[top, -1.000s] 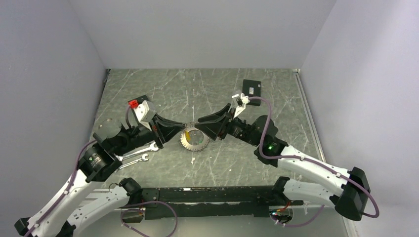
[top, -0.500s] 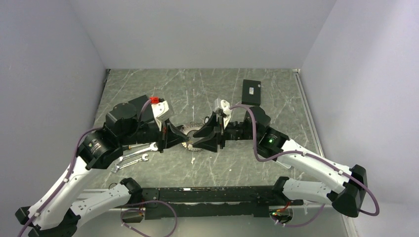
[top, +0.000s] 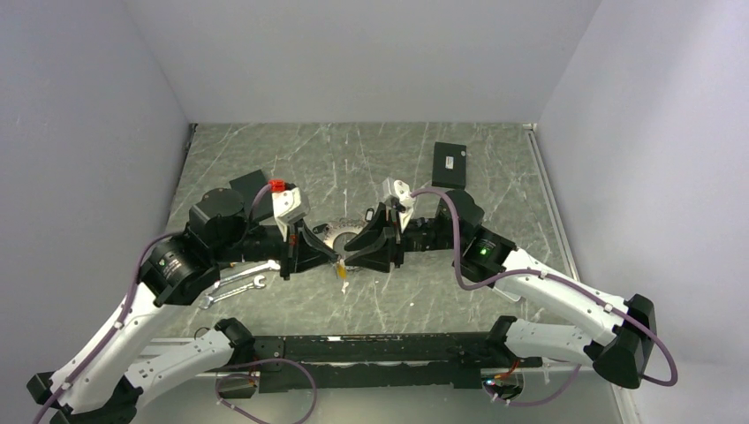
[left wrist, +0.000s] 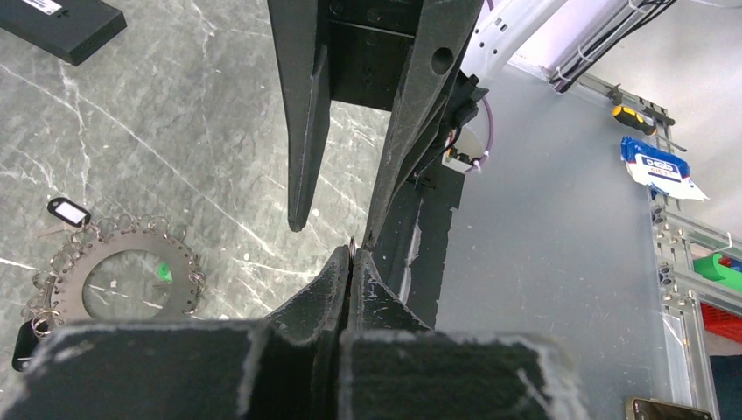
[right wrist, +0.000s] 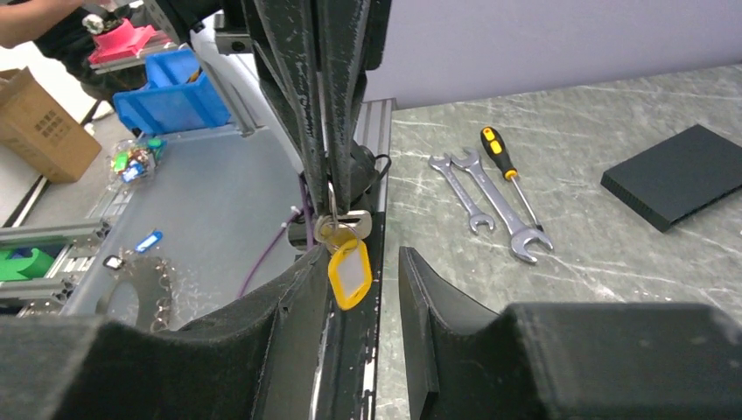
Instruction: Put the keys on the keyring
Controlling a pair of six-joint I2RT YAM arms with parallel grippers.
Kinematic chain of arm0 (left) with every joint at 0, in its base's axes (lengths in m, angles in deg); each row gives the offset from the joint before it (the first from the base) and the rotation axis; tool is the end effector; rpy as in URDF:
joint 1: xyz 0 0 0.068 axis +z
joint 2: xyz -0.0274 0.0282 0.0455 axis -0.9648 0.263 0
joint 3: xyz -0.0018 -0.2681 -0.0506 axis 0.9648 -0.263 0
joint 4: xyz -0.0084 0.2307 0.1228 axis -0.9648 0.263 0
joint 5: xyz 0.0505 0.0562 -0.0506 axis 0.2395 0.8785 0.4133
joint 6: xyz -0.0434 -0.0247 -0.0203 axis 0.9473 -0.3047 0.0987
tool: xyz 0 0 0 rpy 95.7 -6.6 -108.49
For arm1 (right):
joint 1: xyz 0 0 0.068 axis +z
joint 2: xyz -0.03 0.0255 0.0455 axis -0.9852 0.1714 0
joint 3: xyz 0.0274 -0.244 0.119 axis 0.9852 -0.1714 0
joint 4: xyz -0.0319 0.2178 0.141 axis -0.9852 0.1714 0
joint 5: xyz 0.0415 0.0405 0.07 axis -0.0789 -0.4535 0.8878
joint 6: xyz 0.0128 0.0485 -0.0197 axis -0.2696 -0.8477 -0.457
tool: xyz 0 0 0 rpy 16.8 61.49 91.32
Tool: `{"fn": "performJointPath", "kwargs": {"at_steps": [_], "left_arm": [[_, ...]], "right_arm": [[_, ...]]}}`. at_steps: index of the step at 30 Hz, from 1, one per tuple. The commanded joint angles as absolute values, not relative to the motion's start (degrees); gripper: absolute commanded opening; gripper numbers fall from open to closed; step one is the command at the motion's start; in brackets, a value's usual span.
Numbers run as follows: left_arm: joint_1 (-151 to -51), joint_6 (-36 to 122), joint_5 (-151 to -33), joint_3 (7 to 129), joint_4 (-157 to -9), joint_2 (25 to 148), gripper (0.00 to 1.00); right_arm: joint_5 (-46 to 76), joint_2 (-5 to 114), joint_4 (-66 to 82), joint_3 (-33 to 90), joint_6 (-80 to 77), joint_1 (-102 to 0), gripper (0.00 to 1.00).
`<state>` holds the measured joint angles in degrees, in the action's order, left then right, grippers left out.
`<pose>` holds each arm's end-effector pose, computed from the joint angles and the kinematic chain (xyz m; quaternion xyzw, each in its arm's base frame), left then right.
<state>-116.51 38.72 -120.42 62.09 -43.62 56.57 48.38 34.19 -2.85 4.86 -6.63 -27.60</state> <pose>0.0908 -0.1098 0.4164 0.4035 0.6714 -0.4659 0.4115 0.1297 0.2078 0.3665 -0.4640 0.5279 0.5658 0.4312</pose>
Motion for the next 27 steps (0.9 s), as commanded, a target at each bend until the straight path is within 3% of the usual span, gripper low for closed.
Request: {"fn": "performJointPath", "kwargs": {"at_steps": [1,12,27], "left_arm": [[-116.41,38.08,-122.56,61.75,-46.78,56.10,0.00],[-116.34,39.95,-122.58,58.97,-51.71,55.52,0.00],[-116.37,41.95,-120.80,55.97,-56.68,53.80,0.00]], "right_arm": [[51.00,33.44,-7.03,7.74,-7.07,-27.57,0.38],[53.53,34.74,-10.38,7.56,-9.47,-27.57,0.24],[53.34,35.23,-11.26,7.65,-9.41,-27.57,0.21]]}}
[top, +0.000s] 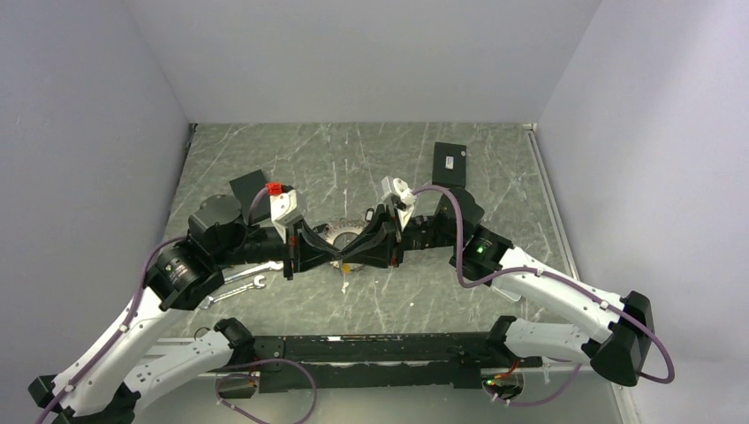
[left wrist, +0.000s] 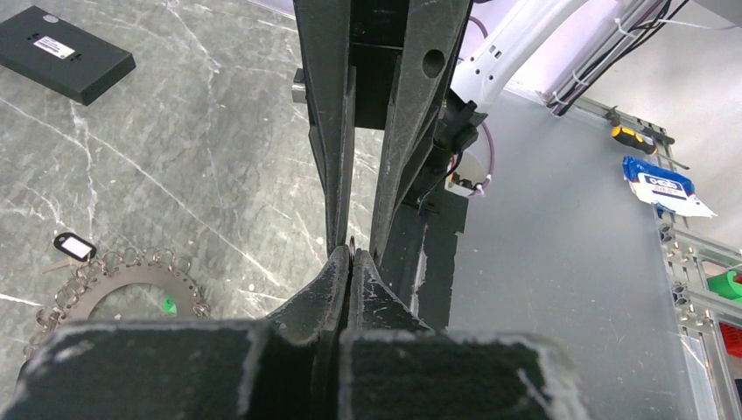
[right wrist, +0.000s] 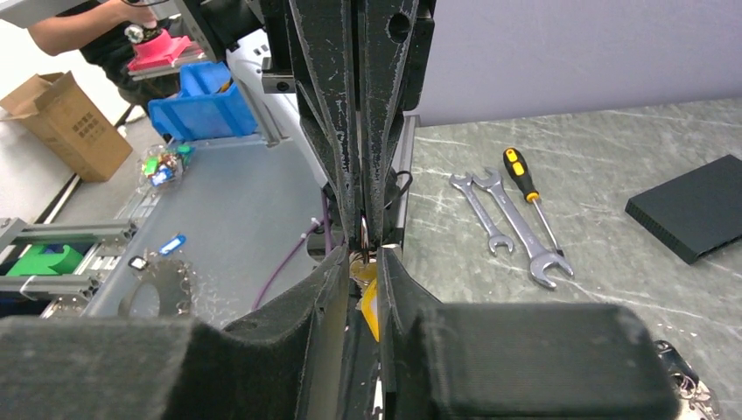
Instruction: Put the keys on the keyring
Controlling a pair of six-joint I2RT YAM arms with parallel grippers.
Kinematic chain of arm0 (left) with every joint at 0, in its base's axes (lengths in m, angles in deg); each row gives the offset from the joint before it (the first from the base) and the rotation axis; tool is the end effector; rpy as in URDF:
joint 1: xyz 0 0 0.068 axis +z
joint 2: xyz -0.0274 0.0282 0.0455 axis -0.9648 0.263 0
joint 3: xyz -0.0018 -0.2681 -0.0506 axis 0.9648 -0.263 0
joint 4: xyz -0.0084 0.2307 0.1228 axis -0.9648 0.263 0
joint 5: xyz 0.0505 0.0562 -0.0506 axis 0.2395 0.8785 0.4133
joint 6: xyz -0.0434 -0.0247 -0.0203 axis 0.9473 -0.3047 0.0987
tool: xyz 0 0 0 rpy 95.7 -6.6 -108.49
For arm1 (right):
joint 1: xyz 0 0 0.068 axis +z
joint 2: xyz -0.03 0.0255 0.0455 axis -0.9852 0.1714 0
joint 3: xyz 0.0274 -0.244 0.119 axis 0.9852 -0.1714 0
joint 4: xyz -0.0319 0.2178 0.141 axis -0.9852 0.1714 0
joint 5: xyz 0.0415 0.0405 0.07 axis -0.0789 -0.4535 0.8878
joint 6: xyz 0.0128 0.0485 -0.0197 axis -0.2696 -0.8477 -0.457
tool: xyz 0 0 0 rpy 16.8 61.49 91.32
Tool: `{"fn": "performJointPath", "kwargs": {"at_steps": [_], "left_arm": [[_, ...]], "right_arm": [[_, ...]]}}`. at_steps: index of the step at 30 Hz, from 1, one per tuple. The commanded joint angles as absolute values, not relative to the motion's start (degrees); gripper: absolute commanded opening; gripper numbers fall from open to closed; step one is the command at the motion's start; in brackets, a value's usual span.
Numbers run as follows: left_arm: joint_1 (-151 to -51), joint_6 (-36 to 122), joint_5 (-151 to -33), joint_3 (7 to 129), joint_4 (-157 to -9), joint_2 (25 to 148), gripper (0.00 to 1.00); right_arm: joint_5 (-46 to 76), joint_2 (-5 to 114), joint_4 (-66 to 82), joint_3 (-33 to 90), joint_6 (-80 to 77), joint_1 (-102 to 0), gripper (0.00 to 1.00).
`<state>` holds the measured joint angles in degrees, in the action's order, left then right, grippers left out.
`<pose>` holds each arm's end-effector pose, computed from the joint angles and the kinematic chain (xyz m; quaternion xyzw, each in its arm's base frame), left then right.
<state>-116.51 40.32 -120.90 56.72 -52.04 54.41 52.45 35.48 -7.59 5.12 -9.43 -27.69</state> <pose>0.0928 -0.1118 0.4065 0.3996 0.6466 -0.4806 0.4374 0.1307 0.2115 0.3712 -0.4710 0.4998 0.5937 0.4193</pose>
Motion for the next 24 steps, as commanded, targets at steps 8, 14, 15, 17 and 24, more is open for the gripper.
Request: {"fn": "performJointPath", "kwargs": {"at_steps": [8,14,15,17,24], "left_arm": [[-116.35,43.40,-121.47,53.57,-60.50,52.68,0.00],[-116.36,43.56,-122.54,53.43,-60.54,51.55,0.18],[-116.34,43.64,-122.77,53.35,-60.70,51.35,0.25],[-116.37,43.72,-122.89,53.23,-60.67,51.06,0.33],[-116.37,42.96,-121.07,54.62,-57.94,50.28,0.52]], "right_arm": [[54.32,35.11,-12.81,7.49,-9.97,-27.57,0.00],[54.46,34.07,-12.79,6.88,-9.65,-27.57,0.00],[54.46,33.89,-12.90,6.74,-9.74,-27.57,0.00],[54.46,33.74,-13.44,6.45,-9.99,-27.57,0.00],[51.93,33.67,-11.78,6.47,-10.08,-27.57,0.00]]}}
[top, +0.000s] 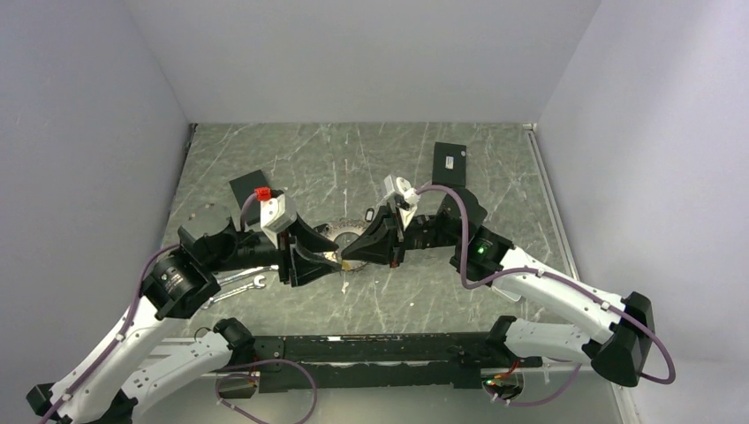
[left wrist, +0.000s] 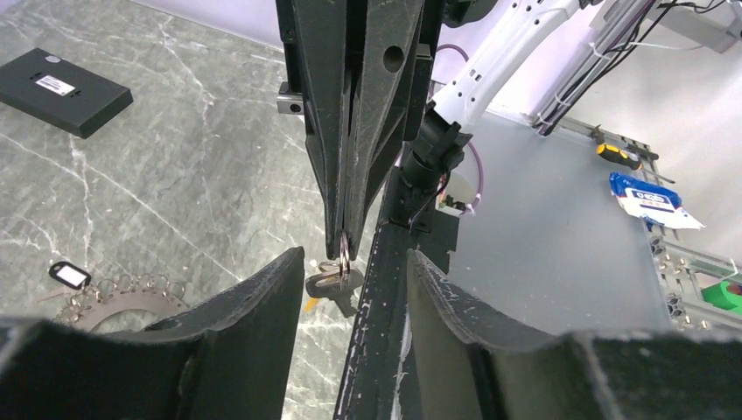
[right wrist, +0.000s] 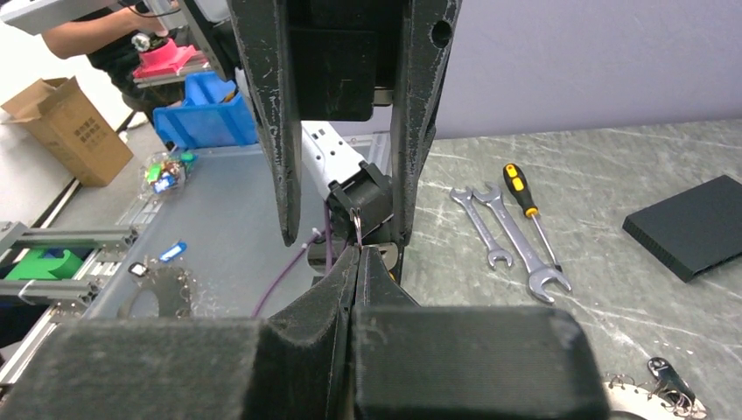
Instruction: Put the keys on the keyring
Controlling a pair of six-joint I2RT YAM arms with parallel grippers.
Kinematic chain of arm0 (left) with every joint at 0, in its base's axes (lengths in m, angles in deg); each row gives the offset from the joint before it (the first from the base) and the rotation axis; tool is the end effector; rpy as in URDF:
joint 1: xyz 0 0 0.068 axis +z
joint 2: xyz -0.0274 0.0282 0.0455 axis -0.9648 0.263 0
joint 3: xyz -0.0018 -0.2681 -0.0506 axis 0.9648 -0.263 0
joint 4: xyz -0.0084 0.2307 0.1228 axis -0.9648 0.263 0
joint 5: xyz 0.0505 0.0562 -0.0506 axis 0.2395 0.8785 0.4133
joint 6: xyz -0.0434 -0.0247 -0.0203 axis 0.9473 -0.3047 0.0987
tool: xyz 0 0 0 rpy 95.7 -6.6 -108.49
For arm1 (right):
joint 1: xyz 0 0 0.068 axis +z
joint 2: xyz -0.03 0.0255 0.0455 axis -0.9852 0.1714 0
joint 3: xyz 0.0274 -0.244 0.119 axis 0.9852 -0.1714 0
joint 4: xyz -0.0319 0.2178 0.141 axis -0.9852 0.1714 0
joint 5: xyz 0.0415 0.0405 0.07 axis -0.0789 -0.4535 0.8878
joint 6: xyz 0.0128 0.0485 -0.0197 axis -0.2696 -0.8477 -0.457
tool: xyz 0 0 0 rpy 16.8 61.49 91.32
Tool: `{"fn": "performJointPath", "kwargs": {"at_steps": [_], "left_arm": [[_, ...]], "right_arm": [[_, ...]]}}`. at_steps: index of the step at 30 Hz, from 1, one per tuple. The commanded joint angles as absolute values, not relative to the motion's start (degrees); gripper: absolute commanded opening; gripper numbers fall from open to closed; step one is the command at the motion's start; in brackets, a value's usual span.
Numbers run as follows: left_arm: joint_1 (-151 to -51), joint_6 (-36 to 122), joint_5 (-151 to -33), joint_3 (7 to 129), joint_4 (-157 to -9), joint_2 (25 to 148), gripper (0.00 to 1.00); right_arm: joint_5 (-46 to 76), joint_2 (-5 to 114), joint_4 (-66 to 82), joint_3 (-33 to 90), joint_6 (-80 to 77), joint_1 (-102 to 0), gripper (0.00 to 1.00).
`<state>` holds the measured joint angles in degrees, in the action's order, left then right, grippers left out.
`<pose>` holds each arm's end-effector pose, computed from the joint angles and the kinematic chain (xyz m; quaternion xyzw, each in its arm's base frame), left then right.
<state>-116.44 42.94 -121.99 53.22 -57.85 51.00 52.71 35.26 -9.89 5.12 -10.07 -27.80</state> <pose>0.0857 -0.1060 0.4046 0.3932 0.6190 -0.5021 0.4584 0.1301 0.2101 0.3760 -0.4697 0.4858 0.5988 0.4300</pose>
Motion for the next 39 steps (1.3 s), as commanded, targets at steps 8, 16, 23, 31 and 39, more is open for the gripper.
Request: {"fn": "performJointPath", "kwargs": {"at_steps": [8,16,23,31,39], "left_arm": [[-116.40,40.62,-111.19,57.61,-53.04,47.91,0.76],[-116.34,37.01,-96.68,54.91,-49.57,45.98,0.75],[-116.36,41.72,-84.11,51.80,-50.37,49.80,0.68],[-116.40,49.09,-81.41,48.39,-53.24,58.73,0.60],[-116.49,49.94,-84.17,45.08,-59.47,65.65,0.56]], "right_arm": [[39.73,34.54,2.31,10.16,-8.97,-27.66,0.00],[28.07,32.75,10.41,10.11,-10.72,-28.09,0.00],[19.39,33.06,16.51,10.19,-12.09,-29.29,0.00],[1.21,35.16,26.79,13.54,-16.65,-29.59,0.00],[12.13,32.50,21.04,8.87,-11.15,-29.59,0.00]]}}
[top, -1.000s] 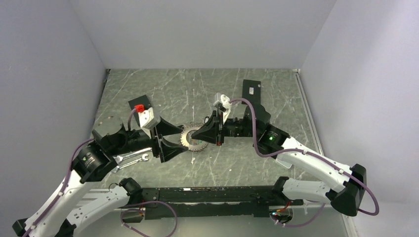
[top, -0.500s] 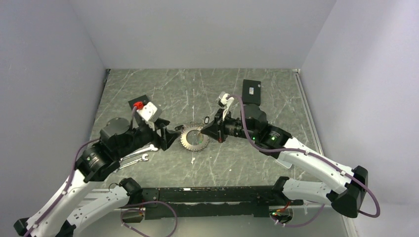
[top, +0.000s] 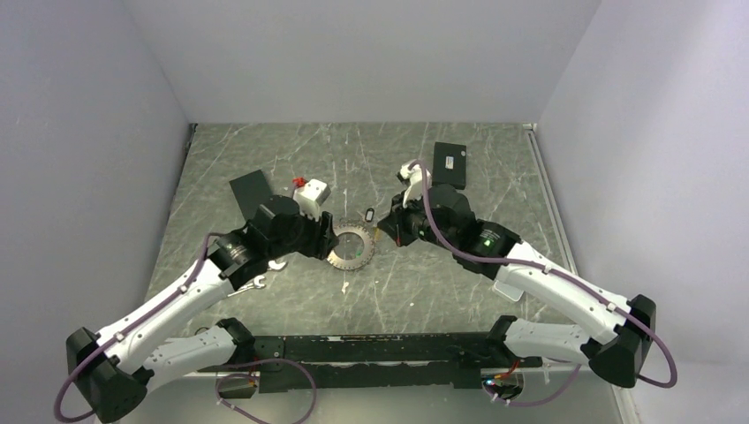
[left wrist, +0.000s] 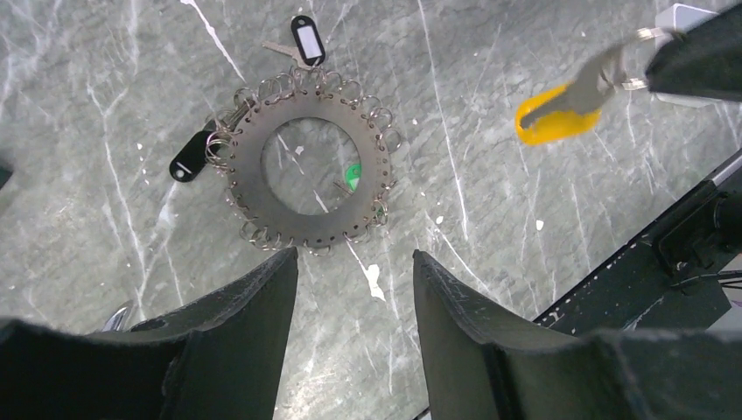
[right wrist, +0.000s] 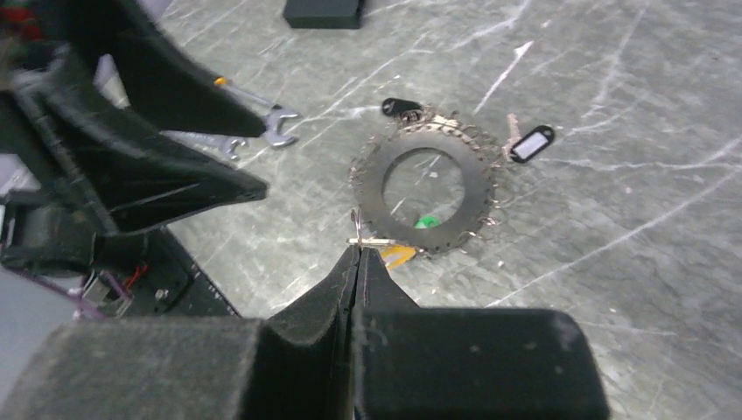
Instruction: Put the keys on the keyring
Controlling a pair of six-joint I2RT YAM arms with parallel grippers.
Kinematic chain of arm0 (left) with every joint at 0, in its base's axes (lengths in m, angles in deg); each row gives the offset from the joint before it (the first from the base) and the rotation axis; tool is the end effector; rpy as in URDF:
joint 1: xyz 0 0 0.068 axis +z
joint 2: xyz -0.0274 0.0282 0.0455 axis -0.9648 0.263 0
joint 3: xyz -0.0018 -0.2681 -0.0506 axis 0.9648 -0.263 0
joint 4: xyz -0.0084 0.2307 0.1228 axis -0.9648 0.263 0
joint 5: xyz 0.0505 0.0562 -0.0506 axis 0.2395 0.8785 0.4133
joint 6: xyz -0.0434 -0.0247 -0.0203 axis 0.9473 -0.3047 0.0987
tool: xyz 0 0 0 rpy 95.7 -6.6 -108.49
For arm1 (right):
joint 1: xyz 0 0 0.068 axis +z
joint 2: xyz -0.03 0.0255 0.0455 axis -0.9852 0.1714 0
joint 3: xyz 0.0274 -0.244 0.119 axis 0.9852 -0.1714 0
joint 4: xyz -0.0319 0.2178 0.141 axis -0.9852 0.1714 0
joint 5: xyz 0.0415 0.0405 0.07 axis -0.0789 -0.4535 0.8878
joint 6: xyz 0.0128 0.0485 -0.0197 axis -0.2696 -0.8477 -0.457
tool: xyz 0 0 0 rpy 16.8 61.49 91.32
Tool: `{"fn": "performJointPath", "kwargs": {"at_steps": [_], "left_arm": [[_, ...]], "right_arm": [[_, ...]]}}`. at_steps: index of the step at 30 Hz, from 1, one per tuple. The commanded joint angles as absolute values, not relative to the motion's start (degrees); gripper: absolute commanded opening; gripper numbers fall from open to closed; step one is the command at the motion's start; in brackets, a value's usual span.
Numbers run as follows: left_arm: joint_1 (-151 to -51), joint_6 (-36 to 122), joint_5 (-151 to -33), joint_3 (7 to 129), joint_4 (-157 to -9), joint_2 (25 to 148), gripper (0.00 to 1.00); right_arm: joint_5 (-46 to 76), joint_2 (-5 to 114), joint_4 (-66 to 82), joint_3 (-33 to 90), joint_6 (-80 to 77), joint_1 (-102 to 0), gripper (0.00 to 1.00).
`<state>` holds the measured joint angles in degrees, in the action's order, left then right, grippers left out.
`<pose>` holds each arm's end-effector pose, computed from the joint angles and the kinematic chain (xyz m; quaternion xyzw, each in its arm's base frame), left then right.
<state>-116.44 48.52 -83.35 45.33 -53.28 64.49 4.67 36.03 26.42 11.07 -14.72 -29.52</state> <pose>0.1529 -0.1360 0.3121 0.1821 0.8531 -0.2380 0.4270 0.1588 0.1911 0.3435 -0.2105 0.8116 0.3017 0.4538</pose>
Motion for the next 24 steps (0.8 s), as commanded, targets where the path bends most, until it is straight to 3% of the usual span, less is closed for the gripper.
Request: {"fn": "performJointPath", "kwargs": {"at_steps": [1,8,14,24], "left_arm": [[-116.42,49.40,-85.12,44.82,-60.08,65.98,0.56],[-116.49,45.53,-89.43,41.36,-64.85,65.77,0.48],[-116.49,45.05,-90.24,36.79,-69.27,64.17,0.47],[-116.96,49.57,-87.73,36.99,-69.30,70.40,0.39]], "right_arm": [[15.75,31.08,17.34,6.65,-9.35,-29.59,0.00],[33.85,24.76,6.60,-2.45,-3.98,-30.67,0.00],[52.86,24.64,-0.82,-5.07,-8.47,-37.10,0.00],[22.18,32.62,17.37,3.84,-11.13,-37.55,0.00]]}}
